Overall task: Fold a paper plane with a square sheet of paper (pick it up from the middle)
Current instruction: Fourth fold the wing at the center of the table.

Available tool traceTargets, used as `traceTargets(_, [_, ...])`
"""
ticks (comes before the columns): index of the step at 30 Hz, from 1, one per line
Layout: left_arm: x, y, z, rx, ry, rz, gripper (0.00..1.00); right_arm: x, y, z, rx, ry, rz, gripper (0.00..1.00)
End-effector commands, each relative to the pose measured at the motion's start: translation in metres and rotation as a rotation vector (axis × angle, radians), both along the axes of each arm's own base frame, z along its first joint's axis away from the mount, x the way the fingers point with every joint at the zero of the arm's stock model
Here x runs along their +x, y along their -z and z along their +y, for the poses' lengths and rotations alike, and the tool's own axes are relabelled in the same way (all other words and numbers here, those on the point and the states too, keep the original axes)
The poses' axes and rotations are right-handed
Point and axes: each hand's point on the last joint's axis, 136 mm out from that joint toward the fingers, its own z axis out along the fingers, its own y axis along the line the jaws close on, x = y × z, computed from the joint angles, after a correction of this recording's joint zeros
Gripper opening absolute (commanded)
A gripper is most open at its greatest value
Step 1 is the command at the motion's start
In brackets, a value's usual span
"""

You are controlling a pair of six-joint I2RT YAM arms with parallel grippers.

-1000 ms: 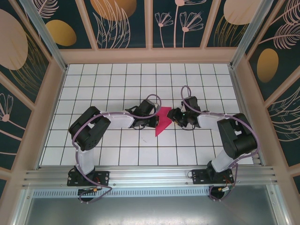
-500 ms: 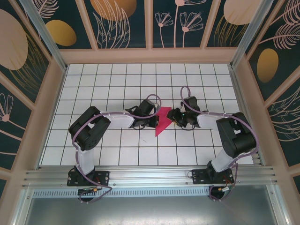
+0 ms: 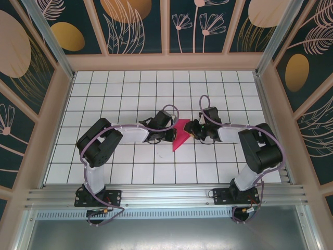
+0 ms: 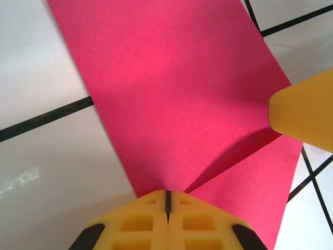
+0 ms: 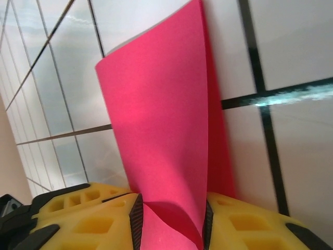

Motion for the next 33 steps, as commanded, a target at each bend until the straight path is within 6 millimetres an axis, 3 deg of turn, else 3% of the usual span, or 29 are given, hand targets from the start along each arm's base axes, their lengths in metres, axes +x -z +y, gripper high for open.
traceTargets(1, [-0.01,0.018,0.008,0.028,-0.002,0.057,0.0,-0.002,-0.006,0.015,0.058,-0.066,-0.035,0.34])
traceTargets(8, [-0.006,0.001,0.007,0.005,-0.022,0.026,0.01,-0.004,0.004,0.016,0.027,-0.094,-0.019,0.14])
traceTargets(12, [0.001,-0.023,0.013,-0.007,-0.067,-0.029,0.18,-0.006,0.001,0.015,0.0,-0.089,-0.021,0.05])
traceTargets(14, [0.002,-0.039,0.017,-0.023,-0.084,-0.057,0.32,-0.007,0.001,0.015,-0.027,-0.075,-0.016,0.03])
traceTargets(16, [0.0,-0.058,0.014,-0.07,-0.083,-0.08,0.33,-0.008,-0.002,0.017,-0.035,-0.066,-0.015,0.01])
traceTargets(20, [-0.023,-0.073,0.021,-0.079,-0.074,-0.129,0.39,-0.008,-0.003,0.02,-0.034,-0.019,0.002,0.01])
traceTargets(22, [-0.036,-0.073,0.017,-0.05,-0.044,-0.152,0.41,-0.01,-0.005,0.023,-0.02,-0.002,0.011,0.01])
traceTargets(28, [-0.06,-0.042,0.012,0.093,0.021,-0.172,0.42,-0.014,-0.006,0.03,-0.012,0.025,0.045,0.01])
traceTargets(33, [-0.061,-0.029,0.01,0.166,0.025,-0.201,0.41,-0.014,-0.006,0.032,-0.016,0.041,0.053,0.02])
